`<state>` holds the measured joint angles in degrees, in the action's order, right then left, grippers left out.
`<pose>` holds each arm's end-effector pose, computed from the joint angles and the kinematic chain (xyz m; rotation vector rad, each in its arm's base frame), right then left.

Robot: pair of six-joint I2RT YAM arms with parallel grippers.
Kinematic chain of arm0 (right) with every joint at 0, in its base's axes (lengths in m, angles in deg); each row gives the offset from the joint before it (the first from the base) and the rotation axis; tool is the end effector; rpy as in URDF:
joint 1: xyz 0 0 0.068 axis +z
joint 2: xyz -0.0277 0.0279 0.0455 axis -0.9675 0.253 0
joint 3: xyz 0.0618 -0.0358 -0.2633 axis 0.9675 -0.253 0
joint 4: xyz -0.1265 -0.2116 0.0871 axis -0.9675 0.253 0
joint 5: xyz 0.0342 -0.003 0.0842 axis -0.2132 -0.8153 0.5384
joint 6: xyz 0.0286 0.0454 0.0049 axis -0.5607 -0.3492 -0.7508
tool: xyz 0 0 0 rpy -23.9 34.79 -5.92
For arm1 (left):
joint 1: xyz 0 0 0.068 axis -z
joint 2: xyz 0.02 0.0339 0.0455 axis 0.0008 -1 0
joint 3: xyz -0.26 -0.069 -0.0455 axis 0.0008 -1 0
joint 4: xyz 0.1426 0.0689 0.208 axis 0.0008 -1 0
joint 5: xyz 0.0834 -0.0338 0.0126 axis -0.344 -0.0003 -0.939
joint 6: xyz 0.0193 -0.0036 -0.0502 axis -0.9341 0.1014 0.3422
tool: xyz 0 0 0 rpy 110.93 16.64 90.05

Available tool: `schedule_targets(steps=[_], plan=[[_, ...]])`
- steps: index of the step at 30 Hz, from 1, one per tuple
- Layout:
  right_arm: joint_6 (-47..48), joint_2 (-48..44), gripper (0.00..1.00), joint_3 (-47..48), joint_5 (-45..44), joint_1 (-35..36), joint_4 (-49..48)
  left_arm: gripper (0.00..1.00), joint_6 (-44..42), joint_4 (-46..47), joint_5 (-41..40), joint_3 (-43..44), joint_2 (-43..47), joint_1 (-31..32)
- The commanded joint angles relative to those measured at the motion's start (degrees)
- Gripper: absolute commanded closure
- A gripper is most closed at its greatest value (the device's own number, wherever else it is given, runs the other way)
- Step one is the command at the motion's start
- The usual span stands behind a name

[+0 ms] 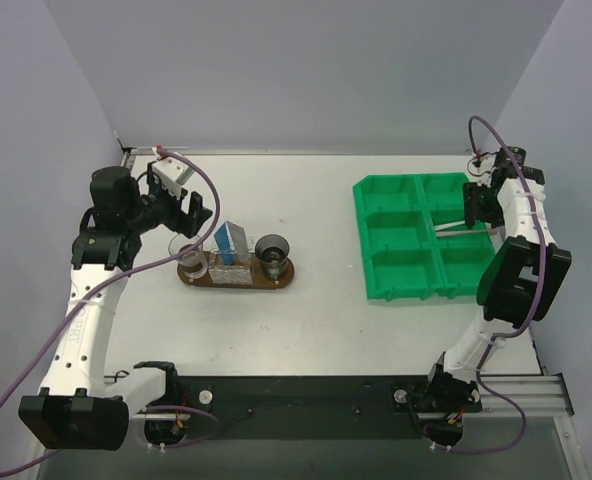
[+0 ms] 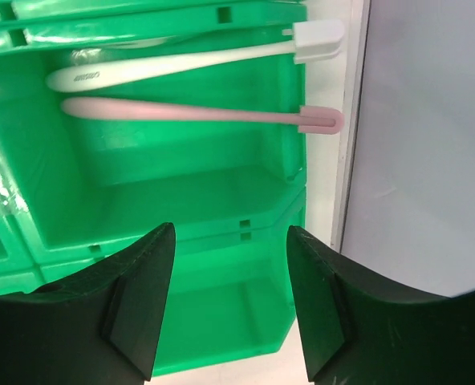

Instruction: Prepare toiletry sets of a toothbrush and toothpaste on the tray

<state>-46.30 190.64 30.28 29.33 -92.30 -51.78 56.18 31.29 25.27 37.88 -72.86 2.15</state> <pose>0.3909 -0.1177 0.2810 -0.0695 2.4750 -0.2243 0.2307 -0.0269 0.3951 0.6778 1.8173 -0.3521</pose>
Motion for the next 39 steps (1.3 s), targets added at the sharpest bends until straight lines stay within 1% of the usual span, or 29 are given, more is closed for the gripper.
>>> schedule_targets(steps=[1,10,19,31,39], plan=[[-6.1,-0.1,0.47,1.2,2.0,-1.7,-1.9,0.17,0.4,4.4,2.2,-1.3,0.2,-0.3],[-10.7,1.1,0.47,-1.9,3.0,-3.8,-6.0,0.17,0.5,5.5,3.3,-3.4,0.2,-0.3],[-11.8,3.7,0.47,-3.3,5.0,-6.4,-7.6,0.17,1.2,6.2,3.7,-4.3,0.3,-0.3],[-11.8,8.6,0.48,-1.0,5.7,-7.7,-8.4,0.17,2.2,7.0,3.9,-4.8,0.0,-0.3],[-12.2,10.7,0.49,1.2,8.0,-8.7,-8.5,0.17,2.3,6.8,3.5,-5.0,0.3,-0.3]])
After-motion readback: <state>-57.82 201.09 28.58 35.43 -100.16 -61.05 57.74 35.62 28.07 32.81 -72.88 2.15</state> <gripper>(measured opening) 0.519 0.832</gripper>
